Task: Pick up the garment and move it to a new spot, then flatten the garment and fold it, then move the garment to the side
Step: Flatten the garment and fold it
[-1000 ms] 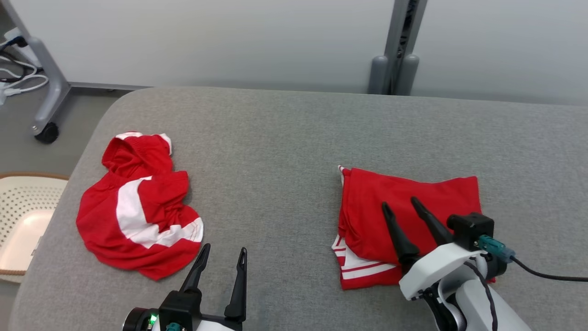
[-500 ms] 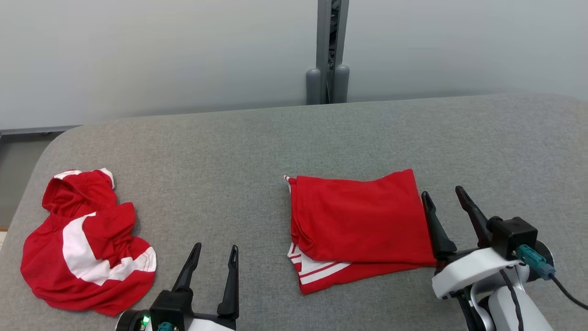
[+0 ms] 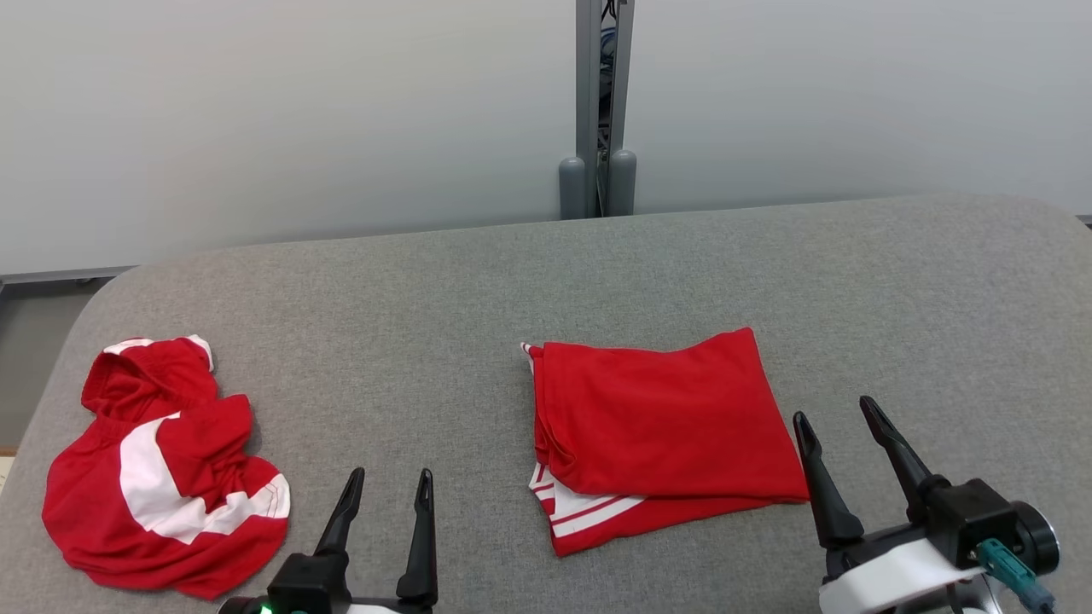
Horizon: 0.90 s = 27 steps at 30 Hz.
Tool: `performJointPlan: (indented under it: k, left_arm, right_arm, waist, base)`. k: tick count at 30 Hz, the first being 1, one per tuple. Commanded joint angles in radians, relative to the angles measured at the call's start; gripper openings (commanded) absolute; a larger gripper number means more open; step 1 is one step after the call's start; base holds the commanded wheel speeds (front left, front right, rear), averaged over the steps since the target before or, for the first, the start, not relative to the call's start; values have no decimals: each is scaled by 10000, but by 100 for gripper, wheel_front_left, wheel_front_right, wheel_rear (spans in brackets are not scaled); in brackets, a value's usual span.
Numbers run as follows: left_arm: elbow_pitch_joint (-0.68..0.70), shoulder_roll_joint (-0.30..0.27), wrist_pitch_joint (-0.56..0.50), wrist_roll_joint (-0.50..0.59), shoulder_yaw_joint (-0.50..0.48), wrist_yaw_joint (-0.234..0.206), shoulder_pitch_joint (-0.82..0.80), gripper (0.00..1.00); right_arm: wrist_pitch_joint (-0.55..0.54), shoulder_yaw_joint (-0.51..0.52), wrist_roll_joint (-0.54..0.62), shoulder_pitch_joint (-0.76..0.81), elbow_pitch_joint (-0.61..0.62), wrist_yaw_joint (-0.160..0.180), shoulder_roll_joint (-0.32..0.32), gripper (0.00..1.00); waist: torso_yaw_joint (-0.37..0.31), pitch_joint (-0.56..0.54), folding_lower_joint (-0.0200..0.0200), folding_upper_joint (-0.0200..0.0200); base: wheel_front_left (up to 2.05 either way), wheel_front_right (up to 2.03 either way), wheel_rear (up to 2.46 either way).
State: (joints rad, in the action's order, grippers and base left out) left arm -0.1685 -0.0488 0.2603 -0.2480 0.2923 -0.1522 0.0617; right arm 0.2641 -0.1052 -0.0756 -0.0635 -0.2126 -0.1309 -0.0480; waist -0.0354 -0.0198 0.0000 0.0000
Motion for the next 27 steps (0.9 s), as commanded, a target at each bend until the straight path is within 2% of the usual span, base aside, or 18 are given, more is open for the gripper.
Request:
performJointPlan:
  k: [1, 10, 27]
  left_arm:
    - [6, -35, 53, -44, -25, -50, 125, 100]
    - [-50, -36, 53, -8, -40, -58, 319, 100]
    - [-73, -35, 53, 115, -14, -7, 329, 100]
  right_arm:
    - [20, 72, 49, 215, 104, 3, -55, 100]
    - [20, 240, -239, 1153, 257, 3, -52, 100]
    - [21, 242, -561, 1173, 207, 3, -53, 100]
  waist:
    - [41, -46, 0, 0]
    - [202, -249, 0, 0]
    - [252, -248, 0, 0]
  base:
    - [0, 0, 0]
    - [0, 0, 0]
    - [0, 0, 0]
